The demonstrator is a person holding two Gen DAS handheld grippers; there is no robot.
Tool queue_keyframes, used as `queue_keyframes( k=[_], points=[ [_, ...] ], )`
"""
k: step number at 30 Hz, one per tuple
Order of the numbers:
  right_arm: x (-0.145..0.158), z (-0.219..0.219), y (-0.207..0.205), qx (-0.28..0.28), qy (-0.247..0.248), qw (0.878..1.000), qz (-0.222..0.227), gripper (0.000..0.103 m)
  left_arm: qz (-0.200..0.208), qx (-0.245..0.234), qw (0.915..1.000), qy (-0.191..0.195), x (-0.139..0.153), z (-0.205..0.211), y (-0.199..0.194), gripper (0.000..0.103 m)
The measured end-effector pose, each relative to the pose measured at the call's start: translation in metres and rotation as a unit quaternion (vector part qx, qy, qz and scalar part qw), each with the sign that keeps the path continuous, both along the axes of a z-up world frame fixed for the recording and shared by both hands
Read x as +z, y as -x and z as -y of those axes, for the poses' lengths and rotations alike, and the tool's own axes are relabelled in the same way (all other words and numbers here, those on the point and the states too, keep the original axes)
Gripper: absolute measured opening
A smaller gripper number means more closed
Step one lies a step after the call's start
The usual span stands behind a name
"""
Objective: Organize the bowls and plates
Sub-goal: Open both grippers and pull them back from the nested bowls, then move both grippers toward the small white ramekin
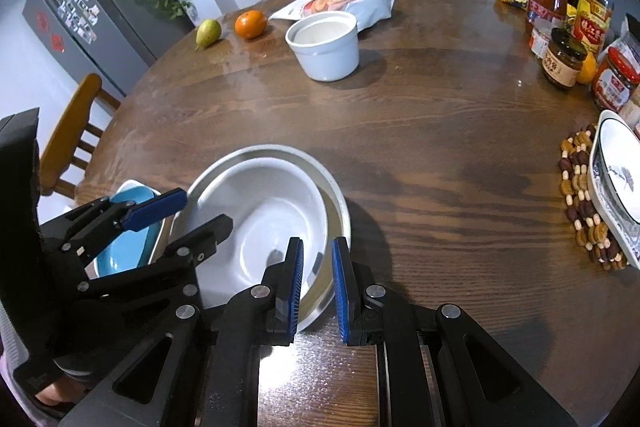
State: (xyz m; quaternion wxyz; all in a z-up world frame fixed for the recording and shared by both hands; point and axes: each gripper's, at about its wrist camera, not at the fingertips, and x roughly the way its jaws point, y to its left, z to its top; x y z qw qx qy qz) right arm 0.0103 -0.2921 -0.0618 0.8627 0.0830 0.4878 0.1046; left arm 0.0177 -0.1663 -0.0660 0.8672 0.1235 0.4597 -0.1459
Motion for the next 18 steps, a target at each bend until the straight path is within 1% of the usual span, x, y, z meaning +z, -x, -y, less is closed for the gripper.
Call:
queue_keyframes(
  k=[1, 3, 7, 8, 9, 10, 11, 12, 13, 16, 17, 18],
  points=[
    [0.001, 0.001, 0.001, -0.002, -0.002, 1.0, 0.001, 0.015, 0.006, 0.004, 1.0, 0.001, 0.003, -0.002, 0.001, 0.067],
    [0.004, 0.005, 0.002, -0.007, -0.006, 1.0, 0.005, 0.015, 0.009, 0.009, 0.9998, 0.013, 0.01, -0.008, 0.002, 0.069],
    [0.008, 0.012, 0.005, -0.019, -0.012, 1.0, 0.009, 0.017, 0.02, 0.03, 0.999, 0.025, 0.023, -0.021, 0.001, 0.078],
    [0.01, 0.015, 0.005, -0.023, -0.015, 1.0, 0.011, 0.022, 0.022, 0.037, 0.9986, 0.03, 0.026, -0.026, 0.0, 0.08],
    [0.011, 0.018, 0.006, -0.027, -0.018, 0.999, 0.013, 0.03, 0.022, 0.045, 0.9982, 0.034, 0.029, -0.031, -0.001, 0.081],
    [0.012, 0.02, 0.006, -0.031, -0.021, 0.999, 0.014, 0.036, 0.021, 0.051, 0.9978, 0.037, 0.031, -0.034, -0.001, 0.085],
    [0.013, 0.023, 0.006, -0.036, -0.023, 0.999, 0.016, 0.046, 0.022, 0.06, 0.9971, 0.042, 0.034, -0.04, -0.003, 0.088],
    [0.014, 0.026, 0.007, -0.041, -0.026, 0.999, 0.017, 0.053, 0.022, 0.066, 0.9965, 0.046, 0.038, -0.044, -0.004, 0.089],
    [0.015, 0.029, 0.007, -0.046, -0.028, 0.998, 0.019, 0.055, 0.023, 0.071, 0.9959, 0.05, 0.041, -0.047, -0.004, 0.091],
    [0.022, 0.037, 0.009, -0.052, -0.037, 0.998, 0.025, 0.055, 0.037, 0.088, 0.9931, 0.068, 0.058, -0.061, -0.004, 0.094],
    [0.026, 0.04, 0.009, -0.055, -0.04, 0.997, 0.03, 0.055, 0.044, 0.091, 0.9924, 0.071, 0.066, -0.065, -0.004, 0.1],
    [0.031, 0.043, 0.01, -0.057, -0.041, 0.997, 0.035, 0.056, 0.051, 0.093, 0.9918, 0.071, 0.073, -0.068, -0.004, 0.102]
  ],
)
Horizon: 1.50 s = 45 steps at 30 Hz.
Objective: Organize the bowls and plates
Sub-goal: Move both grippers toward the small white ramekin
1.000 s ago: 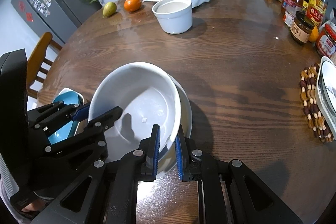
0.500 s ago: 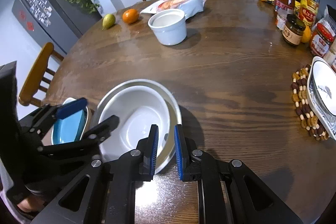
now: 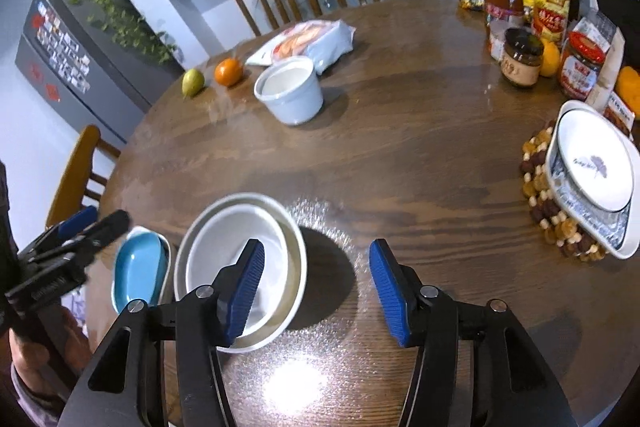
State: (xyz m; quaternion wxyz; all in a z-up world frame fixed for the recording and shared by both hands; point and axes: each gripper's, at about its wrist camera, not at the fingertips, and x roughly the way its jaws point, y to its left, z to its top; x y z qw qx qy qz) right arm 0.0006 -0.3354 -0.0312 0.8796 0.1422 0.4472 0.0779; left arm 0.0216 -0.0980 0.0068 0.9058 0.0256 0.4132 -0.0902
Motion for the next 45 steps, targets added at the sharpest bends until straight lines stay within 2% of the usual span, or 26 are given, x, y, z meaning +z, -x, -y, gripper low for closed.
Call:
queue_keyframes(
  k=[6, 11, 17, 25, 31, 34, 38, 42, 45],
  points=[
    [0.036, 0.016, 0.003, -0.011, 0.001, 0.999, 0.042, 0.057, 0.036, 0.022, 0.9991, 0.005, 0.04, -0.023, 0.001, 0.102],
    [0.064, 0.02, 0.002, -0.008, 0.008, 0.997, 0.073, 0.058, 0.061, 0.031, 0.9976, -0.003, 0.064, -0.027, -0.001, 0.102],
    [0.088, 0.02, -0.004, 0.008, 0.015, 0.996, 0.093, 0.058, 0.076, 0.023, 0.9968, -0.015, 0.077, -0.012, -0.007, 0.102],
    [0.118, 0.015, -0.016, 0.02, 0.036, 0.992, 0.121, 0.058, 0.098, 0.014, 0.9951, -0.006, 0.099, 0.008, -0.017, 0.102],
    [0.132, 0.016, -0.04, 0.029, 0.034, 0.991, 0.122, 0.058, 0.113, 0.017, 0.9935, -0.009, 0.11, 0.022, -0.039, 0.102],
    [0.136, 0.017, -0.055, 0.031, 0.031, 0.992, 0.121, 0.058, 0.107, 0.03, 0.9936, -0.02, 0.106, 0.027, -0.056, 0.102],
    [0.132, 0.018, -0.079, 0.036, 0.027, 0.993, 0.107, 0.058, 0.071, 0.038, 0.9968, -0.005, 0.089, 0.033, -0.085, 0.102],
    [0.115, 0.013, -0.109, 0.051, 0.032, 0.995, 0.081, 0.058, 0.042, 0.034, 0.9985, -0.001, 0.066, 0.045, -0.108, 0.102],
    [0.093, 0.008, -0.135, 0.067, 0.025, 0.996, 0.06, 0.058, 0.019, 0.029, 0.9993, -0.012, 0.043, 0.055, -0.125, 0.102]
  ],
)
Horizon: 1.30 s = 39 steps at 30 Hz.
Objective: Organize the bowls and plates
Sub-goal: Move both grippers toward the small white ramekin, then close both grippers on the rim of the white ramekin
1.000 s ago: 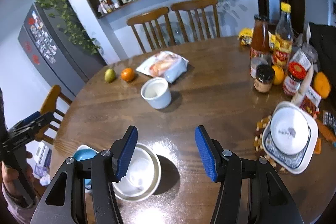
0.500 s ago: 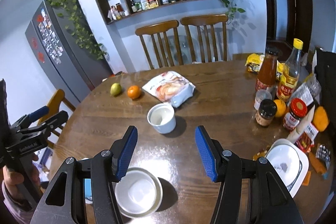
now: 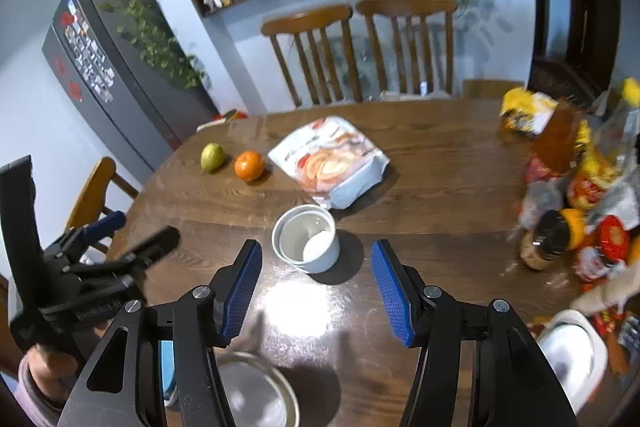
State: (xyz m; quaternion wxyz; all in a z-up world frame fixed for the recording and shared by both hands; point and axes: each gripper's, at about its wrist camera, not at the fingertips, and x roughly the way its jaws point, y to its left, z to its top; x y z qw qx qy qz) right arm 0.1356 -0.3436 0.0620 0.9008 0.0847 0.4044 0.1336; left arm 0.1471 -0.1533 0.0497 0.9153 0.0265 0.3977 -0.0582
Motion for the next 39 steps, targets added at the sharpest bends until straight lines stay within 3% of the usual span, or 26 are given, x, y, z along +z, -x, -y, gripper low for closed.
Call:
queue_keyframes(
  k=[5, 13, 21, 29, 39],
  points=[
    [-0.041, 0.001, -0.036, 0.013, -0.026, 0.999, -0.045, 0.058, -0.036, 0.001, 0.9993, -0.013, -0.04, 0.007, -0.025, 0.101],
    [-0.085, -0.003, -0.073, 0.027, -0.047, 0.995, -0.079, 0.058, -0.068, 0.013, 0.9976, -0.008, -0.083, 0.018, -0.057, 0.1],
    [-0.125, -0.006, -0.095, 0.035, -0.086, 0.99, -0.108, 0.058, -0.093, 0.0, 0.9956, -0.013, -0.112, 0.028, -0.076, 0.09],
    [-0.14, -0.014, -0.106, 0.039, -0.093, 0.988, -0.12, 0.048, -0.105, -0.013, 0.9944, -0.007, -0.123, 0.037, -0.084, 0.064],
    [-0.153, -0.013, -0.109, 0.026, -0.1, 0.985, -0.14, 0.031, -0.11, -0.033, 0.9934, -0.004, -0.127, 0.049, -0.087, 0.043]
  ],
)
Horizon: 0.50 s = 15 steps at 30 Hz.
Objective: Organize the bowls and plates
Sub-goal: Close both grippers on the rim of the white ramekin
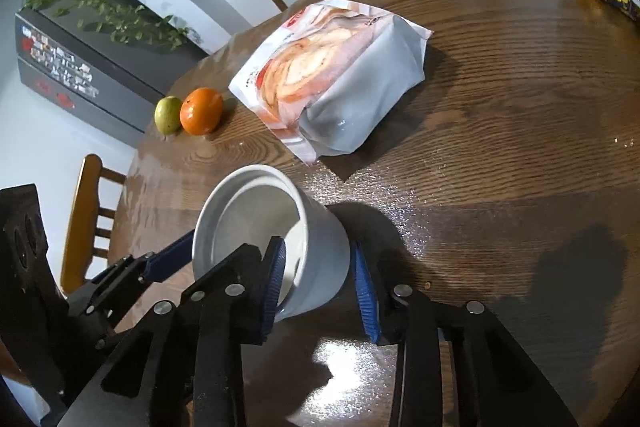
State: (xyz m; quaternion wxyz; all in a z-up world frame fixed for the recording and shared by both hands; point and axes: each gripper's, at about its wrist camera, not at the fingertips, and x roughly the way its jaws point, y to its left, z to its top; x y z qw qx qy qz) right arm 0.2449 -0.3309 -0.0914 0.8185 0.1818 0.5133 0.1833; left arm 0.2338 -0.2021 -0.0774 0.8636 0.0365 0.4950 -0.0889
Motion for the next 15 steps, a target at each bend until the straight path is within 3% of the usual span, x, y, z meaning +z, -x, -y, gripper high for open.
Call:
queue_keyframes(
  k=[7, 15],
  points=[
    [0.002, -0.004, -0.001, 0.004, 0.015, 1.0, 0.006, 0.029, 0.0, -0.021, 0.9998, -0.003, -0.001, 0.007, 0.0, 0.027],
    [0.002, -0.005, -0.001, 0.006, 0.019, 1.0, 0.013, 0.028, 0.005, -0.031, 0.9993, -0.018, -0.004, 0.011, -0.003, 0.025]
  ],
)
